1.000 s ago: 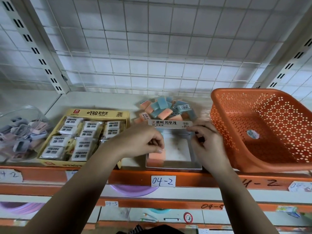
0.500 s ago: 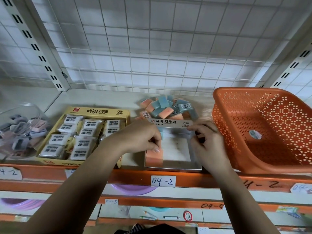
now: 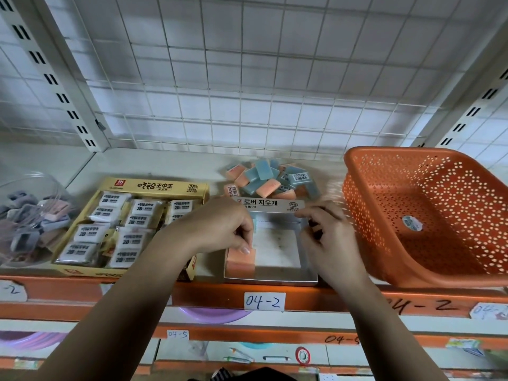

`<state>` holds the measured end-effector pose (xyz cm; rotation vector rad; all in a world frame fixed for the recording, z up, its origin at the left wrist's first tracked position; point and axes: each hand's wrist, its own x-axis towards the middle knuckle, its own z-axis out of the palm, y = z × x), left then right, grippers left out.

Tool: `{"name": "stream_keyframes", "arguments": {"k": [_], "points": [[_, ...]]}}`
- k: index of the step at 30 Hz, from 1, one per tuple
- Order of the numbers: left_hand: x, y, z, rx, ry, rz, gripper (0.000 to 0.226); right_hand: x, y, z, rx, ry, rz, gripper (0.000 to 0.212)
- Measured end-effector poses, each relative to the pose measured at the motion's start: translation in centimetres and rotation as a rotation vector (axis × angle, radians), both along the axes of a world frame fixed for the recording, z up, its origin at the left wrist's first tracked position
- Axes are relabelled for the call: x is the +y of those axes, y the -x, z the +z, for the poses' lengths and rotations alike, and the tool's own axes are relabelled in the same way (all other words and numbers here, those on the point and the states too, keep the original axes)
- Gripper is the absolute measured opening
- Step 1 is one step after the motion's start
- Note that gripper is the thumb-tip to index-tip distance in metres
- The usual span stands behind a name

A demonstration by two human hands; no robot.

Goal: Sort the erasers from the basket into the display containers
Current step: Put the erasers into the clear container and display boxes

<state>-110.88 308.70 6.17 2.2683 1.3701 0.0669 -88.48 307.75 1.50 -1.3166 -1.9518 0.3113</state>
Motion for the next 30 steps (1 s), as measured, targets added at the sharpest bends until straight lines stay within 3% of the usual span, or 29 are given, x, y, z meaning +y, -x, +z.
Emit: {"name": "stream_keyframes", "arguments": {"k": [4,10,15,18,24,27,30], "points": [[-0.2,0.2,0.8,-0.079,-0.065,0.010,0.006,0.6,0.2,0.9,0.012,-0.032,-0.014,0.024],[1.5,2.1,3.1,-0.255,-0.371,0.306,0.007,4.8,3.0,3.9,-0.056,-0.109,0.020,0.010],[2.6,2.9,2.4,-0.311,-0.434,0.483,0.007,7.4,5.9,4.0,-0.329,0.131,-0.112,0.032],[2.5,3.0,2.1,-0.317,-0.413,0.484,0.008,7.6,6.3,4.0,-0.373,0.219,-0.155,0.042],[3.5,2.7,2.6,-0.316,-0.364,0.446,0.004,8.2,5.7,4.4,-0.067,0.371,-0.115,0.028],[5.0,1.8,2.7,-0.301,-0.334,0.347,0.011,7.2,4.9,4.8,0.197,0.417,-0.083,0.019],[6.8,0.7,2.3,-0.173,-0.348,0.195,0.027,5.2,4.0,5.2,0.530,0.473,0.015,0.013]]}}
